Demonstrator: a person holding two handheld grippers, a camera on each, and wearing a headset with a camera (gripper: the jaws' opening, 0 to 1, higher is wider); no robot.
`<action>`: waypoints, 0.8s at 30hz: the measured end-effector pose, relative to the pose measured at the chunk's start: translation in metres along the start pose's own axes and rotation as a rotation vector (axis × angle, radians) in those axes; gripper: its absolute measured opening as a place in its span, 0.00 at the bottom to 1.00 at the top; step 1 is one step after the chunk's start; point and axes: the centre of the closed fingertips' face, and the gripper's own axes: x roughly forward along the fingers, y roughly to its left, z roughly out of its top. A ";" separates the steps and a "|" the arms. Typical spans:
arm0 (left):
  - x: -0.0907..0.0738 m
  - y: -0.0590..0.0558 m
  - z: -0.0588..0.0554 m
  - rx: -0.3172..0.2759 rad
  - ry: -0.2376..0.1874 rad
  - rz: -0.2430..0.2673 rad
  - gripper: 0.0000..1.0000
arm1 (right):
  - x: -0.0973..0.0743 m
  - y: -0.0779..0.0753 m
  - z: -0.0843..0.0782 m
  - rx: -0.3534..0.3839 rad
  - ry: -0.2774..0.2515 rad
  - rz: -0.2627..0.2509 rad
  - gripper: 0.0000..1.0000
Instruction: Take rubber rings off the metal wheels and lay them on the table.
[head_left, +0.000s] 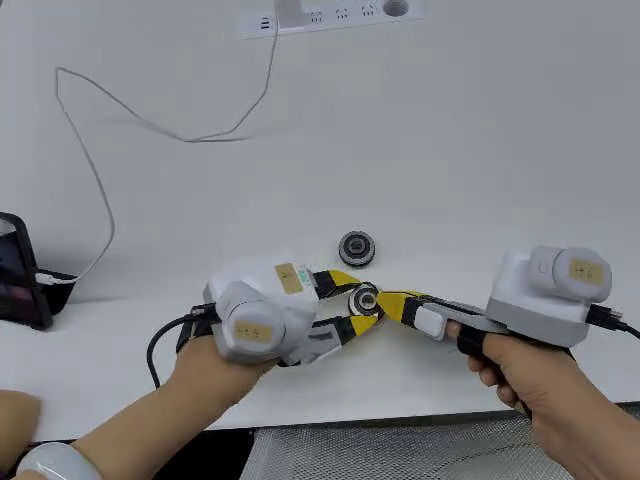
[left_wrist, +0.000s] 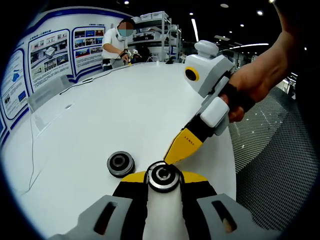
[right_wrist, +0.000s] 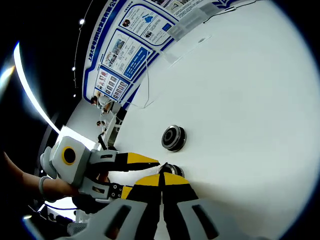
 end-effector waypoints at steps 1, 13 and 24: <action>-0.001 0.001 0.001 -0.006 -0.008 0.002 0.27 | 0.000 0.000 0.000 0.000 0.000 0.003 0.01; -0.007 0.000 0.000 -0.028 -0.030 0.012 0.39 | 0.002 0.010 0.006 0.018 -0.019 0.046 0.01; -0.018 0.003 -0.006 -0.049 -0.059 0.029 0.44 | -0.005 0.024 0.012 0.030 -0.032 0.075 0.01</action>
